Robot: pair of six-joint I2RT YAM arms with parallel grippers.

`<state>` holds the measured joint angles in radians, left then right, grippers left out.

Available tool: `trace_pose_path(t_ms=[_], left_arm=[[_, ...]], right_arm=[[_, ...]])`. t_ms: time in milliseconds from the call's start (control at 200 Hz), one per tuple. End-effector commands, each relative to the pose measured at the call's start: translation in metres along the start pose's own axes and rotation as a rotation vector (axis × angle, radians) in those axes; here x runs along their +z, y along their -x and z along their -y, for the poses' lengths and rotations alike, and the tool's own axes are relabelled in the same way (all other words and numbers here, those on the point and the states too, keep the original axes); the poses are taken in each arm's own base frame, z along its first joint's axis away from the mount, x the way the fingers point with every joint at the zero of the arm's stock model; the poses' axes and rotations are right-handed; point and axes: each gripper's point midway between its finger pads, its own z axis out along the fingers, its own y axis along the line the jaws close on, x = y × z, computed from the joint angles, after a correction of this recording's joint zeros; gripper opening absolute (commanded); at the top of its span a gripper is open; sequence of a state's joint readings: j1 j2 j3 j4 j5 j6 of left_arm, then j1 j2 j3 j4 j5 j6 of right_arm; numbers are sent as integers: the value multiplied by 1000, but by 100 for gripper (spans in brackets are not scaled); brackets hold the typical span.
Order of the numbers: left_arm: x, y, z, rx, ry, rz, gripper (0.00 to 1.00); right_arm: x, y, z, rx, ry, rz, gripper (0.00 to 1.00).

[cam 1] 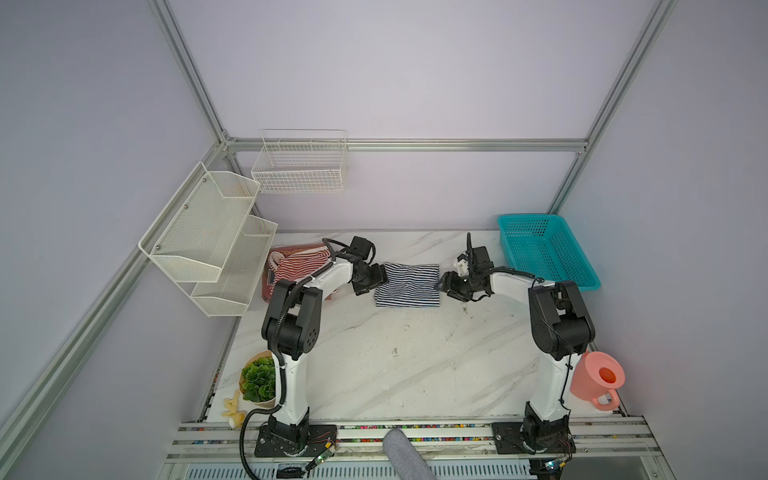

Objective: Fold and stack the tank tops
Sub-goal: 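Lift the folded blue-striped tank top with the left gripper while the right releases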

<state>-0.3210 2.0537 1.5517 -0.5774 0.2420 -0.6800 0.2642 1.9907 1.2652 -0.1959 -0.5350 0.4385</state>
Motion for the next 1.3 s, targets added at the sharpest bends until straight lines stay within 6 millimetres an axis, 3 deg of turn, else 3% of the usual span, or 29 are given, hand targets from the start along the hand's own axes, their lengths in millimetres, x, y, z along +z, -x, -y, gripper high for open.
trace_pose_path(t_ms=[0, 260, 565, 935, 1035, 1115, 1295], left_arm=[[16, -7, 0, -16, -36, -26, 80], [42, -22, -5, -38, -55, -97, 80], [64, -37, 12, -62, -153, -148, 77], [88, -47, 4, -83, -157, -164, 44], [87, -39, 8, -75, -159, -145, 25], [82, -28, 13, -59, -159, -125, 0], [45, 14, 28, 30, -119, -36, 0]], right_arm=[[17, -15, 5, 11, 22, -46, 64], [42, -32, 7, 35, 44, -101, 63], [71, -49, 8, 63, 72, -162, 61], [92, -57, 4, 77, 109, -198, 61], [91, -57, 0, 75, 130, -201, 64], [85, -55, -4, 68, 136, -187, 66], [49, -34, -5, 72, 66, -66, 71]])
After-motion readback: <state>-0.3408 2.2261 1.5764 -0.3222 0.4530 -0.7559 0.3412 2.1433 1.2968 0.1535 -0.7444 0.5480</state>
